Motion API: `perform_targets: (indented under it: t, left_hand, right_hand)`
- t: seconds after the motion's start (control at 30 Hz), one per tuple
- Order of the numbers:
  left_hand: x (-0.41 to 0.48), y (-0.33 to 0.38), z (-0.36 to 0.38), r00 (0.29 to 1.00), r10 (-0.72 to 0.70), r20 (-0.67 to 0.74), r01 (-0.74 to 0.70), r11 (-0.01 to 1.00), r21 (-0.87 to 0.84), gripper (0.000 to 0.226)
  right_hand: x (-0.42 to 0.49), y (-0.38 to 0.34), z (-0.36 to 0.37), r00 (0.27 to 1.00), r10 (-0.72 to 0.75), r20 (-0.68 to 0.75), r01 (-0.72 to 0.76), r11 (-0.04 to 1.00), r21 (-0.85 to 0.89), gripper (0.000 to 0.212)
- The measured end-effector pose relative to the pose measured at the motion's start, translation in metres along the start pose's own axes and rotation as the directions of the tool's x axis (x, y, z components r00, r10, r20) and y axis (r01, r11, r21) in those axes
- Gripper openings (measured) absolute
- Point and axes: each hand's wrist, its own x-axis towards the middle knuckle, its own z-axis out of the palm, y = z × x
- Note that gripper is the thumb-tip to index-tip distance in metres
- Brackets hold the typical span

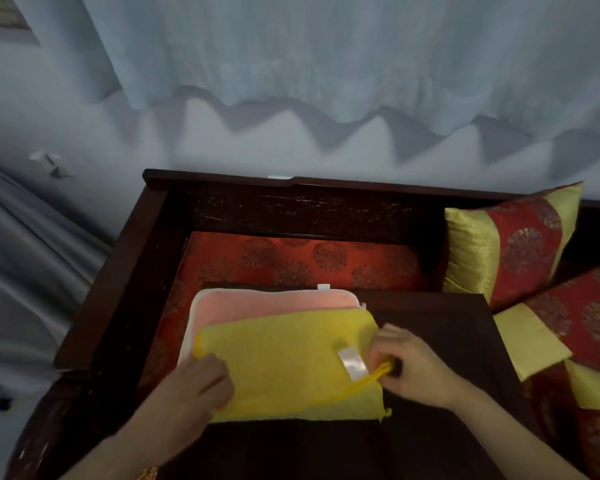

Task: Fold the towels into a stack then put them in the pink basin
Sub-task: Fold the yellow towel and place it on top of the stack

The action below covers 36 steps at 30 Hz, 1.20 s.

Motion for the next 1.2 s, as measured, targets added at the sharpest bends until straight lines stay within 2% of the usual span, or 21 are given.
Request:
perform_targets:
  t: [0.07, 0.13, 0.2, 0.23, 0.27, 0.33, 0.37, 0.4, 0.47, 0.5, 0.57, 0.63, 0.67, 0.73, 0.8, 0.87, 0.9, 0.97, 1.03, 1.1, 1.2]
  left_hand:
    - [-0.018, 0.008, 0.029, 0.997, 0.064, 0.047, -0.066, 0.997, 0.044, 0.016]
    - [-0.025, 0.005, 0.045, 0.986, 0.042, 0.162, -0.056, 0.995, 0.078, 0.006]
    - [-0.021, 0.002, 0.047, 0.984, -0.065, 0.168, 0.075, 0.995, -0.058, 0.026]
    - [-0.016, -0.001, 0.044, 0.983, -0.156, 0.099, 0.171, 0.970, -0.170, 0.030]
    - [-0.009, -0.006, 0.040, 0.965, -0.261, 0.027, 0.260, 0.936, -0.238, 0.029]
    - [0.007, -0.018, 0.038, 0.896, -0.440, -0.066, 0.420, 0.886, -0.197, 0.039]
    - [0.015, -0.025, 0.038, 0.860, -0.505, -0.072, 0.494, 0.860, -0.124, 0.049]
    - [0.022, -0.032, 0.038, 0.815, -0.580, -0.025, 0.578, 0.814, -0.058, 0.059]
    - [0.030, -0.043, 0.036, 0.696, -0.706, 0.129, 0.710, 0.704, 0.022, 0.063]
    - [0.032, -0.046, 0.035, 0.669, -0.719, 0.189, 0.724, 0.688, 0.053, 0.057]
    - [0.034, -0.048, 0.028, 0.728, -0.641, 0.245, 0.668, 0.743, -0.039, 0.037]
    - [0.036, -0.035, 0.011, 0.796, -0.503, 0.337, 0.599, 0.735, -0.319, 0.020]
    - [0.035, -0.028, -0.001, 0.805, -0.433, 0.405, 0.587, 0.680, -0.440, 0.020]
    - [0.031, -0.016, -0.029, 0.790, -0.281, 0.545, 0.602, 0.529, -0.599, 0.031]
    - [0.024, -0.015, -0.055, 0.813, -0.186, 0.552, 0.578, 0.372, -0.726, 0.027]
    - [0.021, -0.025, -0.076, 0.822, -0.243, 0.515, 0.551, 0.116, -0.826, 0.028]
    - [0.021, -0.033, -0.081, 0.810, -0.300, 0.503, 0.533, 0.020, -0.846, 0.037]
    - [0.029, -0.048, -0.086, 0.771, -0.423, 0.477, 0.506, -0.050, -0.861, 0.060]
    - [0.043, -0.061, -0.083, 0.703, -0.531, 0.472, 0.502, -0.098, -0.859, 0.069]
    - [0.057, -0.076, -0.065, 0.597, -0.637, 0.487, 0.523, -0.151, -0.839, 0.052]
    - [0.066, -0.100, -0.022, 0.413, -0.793, 0.448, 0.659, -0.079, -0.748, 0.036]
  right_hand:
    - [-0.019, 0.000, 0.014, 0.995, -0.013, 0.103, 0.024, 0.994, -0.106, 0.017]
    - [-0.027, 0.003, 0.024, 0.978, -0.020, 0.205, 0.057, 0.983, -0.176, 0.015]
    - [-0.025, 0.005, 0.027, 0.949, 0.025, 0.315, 0.039, 0.980, -0.194, 0.024]
    - [-0.020, 0.005, 0.027, 0.944, 0.054, 0.326, -0.002, 0.987, -0.159, 0.031]
    - [-0.014, 0.002, 0.027, 0.957, 0.084, 0.276, -0.063, 0.994, -0.084, 0.035]
    - [0.001, 0.001, 0.027, 0.988, 0.154, 0.011, -0.155, 0.985, 0.075, 0.027]
    - [0.009, 0.004, 0.027, 0.975, 0.184, -0.125, -0.176, 0.982, 0.069, 0.020]
    - [0.019, 0.005, 0.027, 0.958, 0.205, -0.201, -0.206, 0.978, 0.013, 0.022]
    - [0.036, 0.010, 0.025, 0.949, 0.261, -0.178, -0.284, 0.951, -0.121, 0.040]
    - [0.042, 0.012, 0.024, 0.943, 0.313, -0.117, -0.331, 0.923, -0.198, 0.043]
    - [0.047, 0.009, 0.019, 0.928, 0.370, -0.036, -0.360, 0.868, -0.342, 0.034]
    - [0.041, 0.005, 0.011, 0.942, 0.336, 0.011, -0.308, 0.876, -0.371, 0.021]
    - [0.035, 0.005, 0.005, 0.949, 0.309, 0.055, -0.281, 0.914, -0.293, 0.017]
    - [0.021, 0.000, -0.014, 0.945, 0.258, 0.204, -0.277, 0.958, 0.070, 0.020]
    - [0.011, -0.012, -0.038, 0.939, 0.192, 0.286, -0.299, 0.865, 0.402, 0.026]
    - [0.009, -0.023, -0.059, 0.953, 0.169, 0.253, -0.286, 0.782, 0.554, 0.027]
    - [0.013, -0.027, -0.066, 0.956, 0.185, 0.229, -0.289, 0.738, 0.609, 0.025]
    - [0.029, -0.028, -0.075, 0.950, 0.246, 0.194, -0.308, 0.629, 0.713, 0.020]
    - [0.054, -0.026, -0.075, 0.932, 0.323, 0.164, -0.328, 0.558, 0.762, 0.017]
    - [0.080, -0.017, -0.062, 0.899, 0.418, 0.130, -0.378, 0.593, 0.711, 0.019]
    - [0.110, -0.001, -0.025, 0.830, 0.556, 0.049, -0.487, 0.678, 0.550, 0.030]
